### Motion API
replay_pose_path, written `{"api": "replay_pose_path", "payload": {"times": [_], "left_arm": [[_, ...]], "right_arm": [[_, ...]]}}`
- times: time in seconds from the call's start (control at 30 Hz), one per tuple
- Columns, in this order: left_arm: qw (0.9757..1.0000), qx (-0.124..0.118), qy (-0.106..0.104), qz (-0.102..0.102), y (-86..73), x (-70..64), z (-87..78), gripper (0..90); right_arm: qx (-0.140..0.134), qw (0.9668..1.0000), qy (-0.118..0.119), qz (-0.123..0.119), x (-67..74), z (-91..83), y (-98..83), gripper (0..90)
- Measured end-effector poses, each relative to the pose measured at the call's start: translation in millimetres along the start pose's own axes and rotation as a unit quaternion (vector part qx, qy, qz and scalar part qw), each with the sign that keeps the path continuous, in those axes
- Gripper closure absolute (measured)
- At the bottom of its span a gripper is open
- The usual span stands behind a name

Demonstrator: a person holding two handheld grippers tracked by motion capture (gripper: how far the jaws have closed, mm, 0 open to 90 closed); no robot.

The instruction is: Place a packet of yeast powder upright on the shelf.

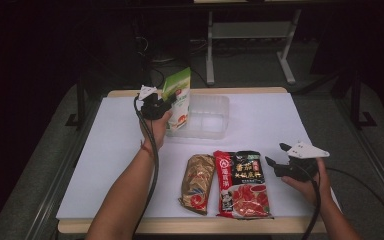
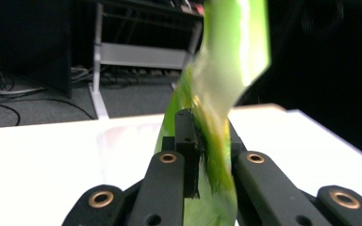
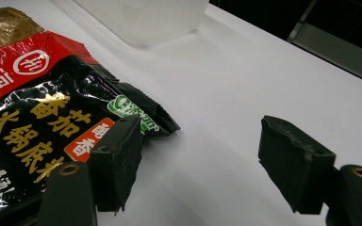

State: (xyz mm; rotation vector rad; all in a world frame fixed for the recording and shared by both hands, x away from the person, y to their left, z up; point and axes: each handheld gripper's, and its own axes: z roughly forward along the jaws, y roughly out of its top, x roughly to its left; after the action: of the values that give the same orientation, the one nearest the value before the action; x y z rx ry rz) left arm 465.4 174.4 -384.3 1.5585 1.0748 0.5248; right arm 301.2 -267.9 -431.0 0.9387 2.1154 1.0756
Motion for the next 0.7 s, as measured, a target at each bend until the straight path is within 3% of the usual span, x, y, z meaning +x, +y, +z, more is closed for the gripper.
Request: {"api": "replay_pose_path", "payload": {"times": [0.07, 0.17, 0.23, 0.33, 0.43, 0.47, 0.53, 0.57, 0.67, 0.7], "left_arm": [[0.9999, 0.013, -0.004, -0.002, -5.6, 13.5, -7.5, 83.8], [0.9997, 0.016, -0.02, -0.005, -9.9, 19.3, -11.7, 83.4], [0.9992, 0.026, -0.025, 0.016, -14.5, 19.4, -14.8, 83.4], [0.9984, 0.038, -0.029, 0.03, -20.6, 15.8, -16.6, 81.7], [0.998, 0.047, -0.017, 0.039, -26.0, 13.0, -17.8, 77.8], [0.9974, 0.045, -0.017, 0.054, -30.1, 12.6, -20.8, 76.8], [0.9969, 0.044, -0.018, 0.062, -31.4, 12.0, -23.1, 76.6], [0.9946, 0.047, -0.018, 0.091, -33.5, 9.1, -26.7, 75.0], [0.9923, 0.052, -0.019, 0.111, -34.7, 7.2, -30.2, 72.9], [0.9899, 0.057, -0.02, 0.128, -34.9, 6.3, -33.9, 71.2]], "right_arm": [[0.003, 1.0, -0.001, -0.002, 1.2, 0.7, 0.6, 29.8], [0.002, 1.0, -0.001, -0.004, 1.5, 1.0, 1.2, 29.9], [0.005, 1.0, -0.002, -0.003, 0.4, 1.8, 0.5, 29.9], [0.01, 0.9999, -0.005, -0.002, -0.2, 3.0, -0.5, 29.9], [0.012, 0.9999, -0.007, -0.003, 0.0, 3.1, -0.4, 29.9], [0.01, 0.9999, -0.006, -0.004, 0.2, 2.9, -0.3, 30.0], [0.01, 0.9999, -0.006, -0.004, 0.4, 2.7, -0.3, 30.0], [0.011, 0.9999, -0.005, -0.004, 0.4, 2.4, -0.7, 30.2], [0.011, 0.9999, -0.006, -0.004, 0.0, 2.2, -1.0, 30.3], [0.012, 0.9999, -0.006, -0.003, -0.2, 2.3, -1.1, 30.3]]}}
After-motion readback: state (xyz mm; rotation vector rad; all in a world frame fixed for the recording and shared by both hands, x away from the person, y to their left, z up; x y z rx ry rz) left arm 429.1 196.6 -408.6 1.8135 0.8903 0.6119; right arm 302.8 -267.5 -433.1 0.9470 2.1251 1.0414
